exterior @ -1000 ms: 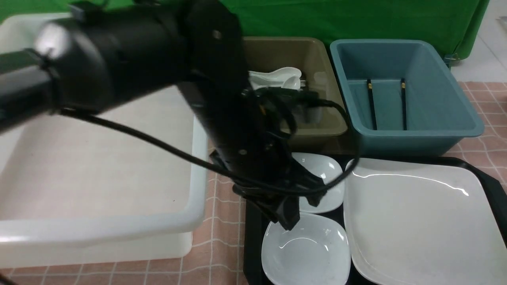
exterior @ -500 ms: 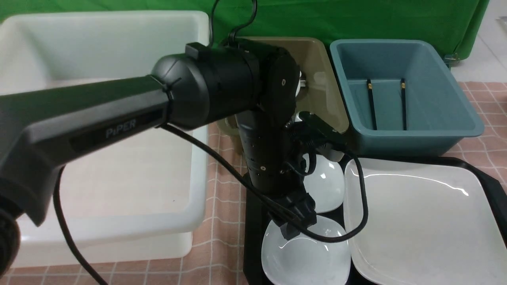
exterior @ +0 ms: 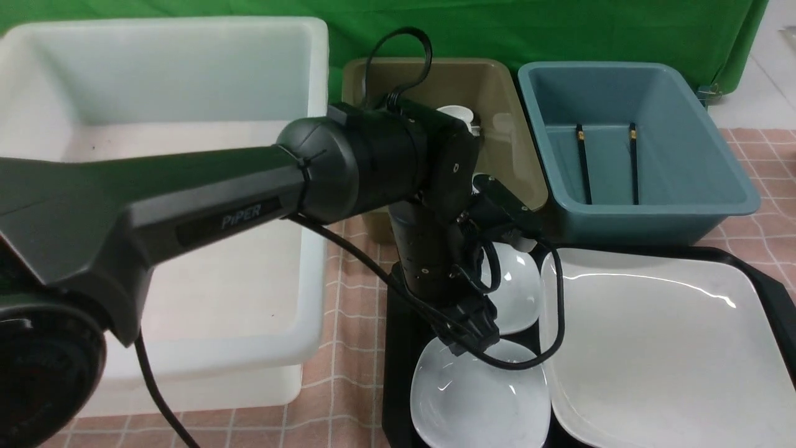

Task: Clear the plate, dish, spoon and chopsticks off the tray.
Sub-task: Use the left arm to grab a small plate from the dinner plate

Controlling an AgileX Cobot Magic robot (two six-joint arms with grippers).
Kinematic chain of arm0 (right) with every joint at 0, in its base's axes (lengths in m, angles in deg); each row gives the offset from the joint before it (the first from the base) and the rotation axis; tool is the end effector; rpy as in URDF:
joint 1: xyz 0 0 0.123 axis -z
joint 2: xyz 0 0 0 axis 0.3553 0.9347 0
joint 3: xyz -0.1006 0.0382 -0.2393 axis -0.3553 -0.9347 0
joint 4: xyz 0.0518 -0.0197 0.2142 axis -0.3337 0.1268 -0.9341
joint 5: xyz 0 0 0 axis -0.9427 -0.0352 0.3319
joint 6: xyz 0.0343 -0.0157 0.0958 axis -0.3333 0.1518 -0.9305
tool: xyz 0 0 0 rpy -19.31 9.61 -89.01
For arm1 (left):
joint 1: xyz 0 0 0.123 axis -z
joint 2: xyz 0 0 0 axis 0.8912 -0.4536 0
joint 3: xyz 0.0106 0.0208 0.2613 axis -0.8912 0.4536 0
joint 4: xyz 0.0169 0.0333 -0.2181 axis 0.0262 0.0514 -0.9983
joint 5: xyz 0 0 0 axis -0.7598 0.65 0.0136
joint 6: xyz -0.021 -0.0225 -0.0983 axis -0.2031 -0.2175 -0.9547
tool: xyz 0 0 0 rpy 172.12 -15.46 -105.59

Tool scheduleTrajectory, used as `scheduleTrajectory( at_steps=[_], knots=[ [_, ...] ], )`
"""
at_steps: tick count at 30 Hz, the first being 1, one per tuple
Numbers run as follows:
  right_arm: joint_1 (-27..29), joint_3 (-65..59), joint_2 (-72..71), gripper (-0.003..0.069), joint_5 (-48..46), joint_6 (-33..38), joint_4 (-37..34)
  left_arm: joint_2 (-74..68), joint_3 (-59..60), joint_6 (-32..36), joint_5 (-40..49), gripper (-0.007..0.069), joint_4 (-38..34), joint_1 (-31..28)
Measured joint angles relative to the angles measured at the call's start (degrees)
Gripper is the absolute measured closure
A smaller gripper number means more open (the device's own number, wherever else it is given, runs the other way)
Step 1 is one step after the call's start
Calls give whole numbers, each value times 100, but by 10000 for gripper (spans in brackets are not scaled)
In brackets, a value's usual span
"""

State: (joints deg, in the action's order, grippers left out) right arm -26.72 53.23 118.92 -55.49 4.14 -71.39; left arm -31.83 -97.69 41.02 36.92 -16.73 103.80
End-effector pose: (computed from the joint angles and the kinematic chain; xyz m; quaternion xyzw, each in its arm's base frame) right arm 0.1206 0.0169 0.2878 -0.0591 0.9477 0.0357 0.3117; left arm 0.2944 -0.2601 0.1768 0.4715 0.8756 -0.0448 0.0951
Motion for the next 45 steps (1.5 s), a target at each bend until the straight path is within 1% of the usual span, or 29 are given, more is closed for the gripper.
scheduleTrajectory(
  at_steps=[9, 19, 25, 27, 28, 29, 30, 31, 32, 45],
  knots=[
    [0, 0, 0, 501, 0, 0, 0, -281, 0, -247, 44, 188, -30, -22],
    [-16, 0, 0, 486, 0, -4, 0, -357, 0, -276, 174, 191, -184, -25],
    [-16, 0, 0, 477, 0, -4, 0, -357, -30, -347, 397, 262, -226, -25],
    [-16, 0, 0, 473, 0, -4, 0, -357, -87, -409, 503, 319, -233, -25],
    [-16, 0, 0, 473, 0, -4, 0, -357, -119, -422, 545, 363, -220, -30],
    [-16, 0, 0, 473, 0, -4, 0, -357, -126, -434, 551, 379, -213, -30],
    [-16, 0, 0, 473, 0, -4, 0, -357, -132, -452, 536, 414, -207, -30],
    [-16, 0, 0, 469, 0, -4, 0, -357, -132, -541, 463, 487, -212, -42],
    [-16, 0, 0, 466, 0, -4, 0, -357, -139, -549, 427, 500, -264, -56],
    [-16, 0, 0, 460, -46, -4, 0, -351, -146, -553, 449, 500, -460, -110]
  ],
)
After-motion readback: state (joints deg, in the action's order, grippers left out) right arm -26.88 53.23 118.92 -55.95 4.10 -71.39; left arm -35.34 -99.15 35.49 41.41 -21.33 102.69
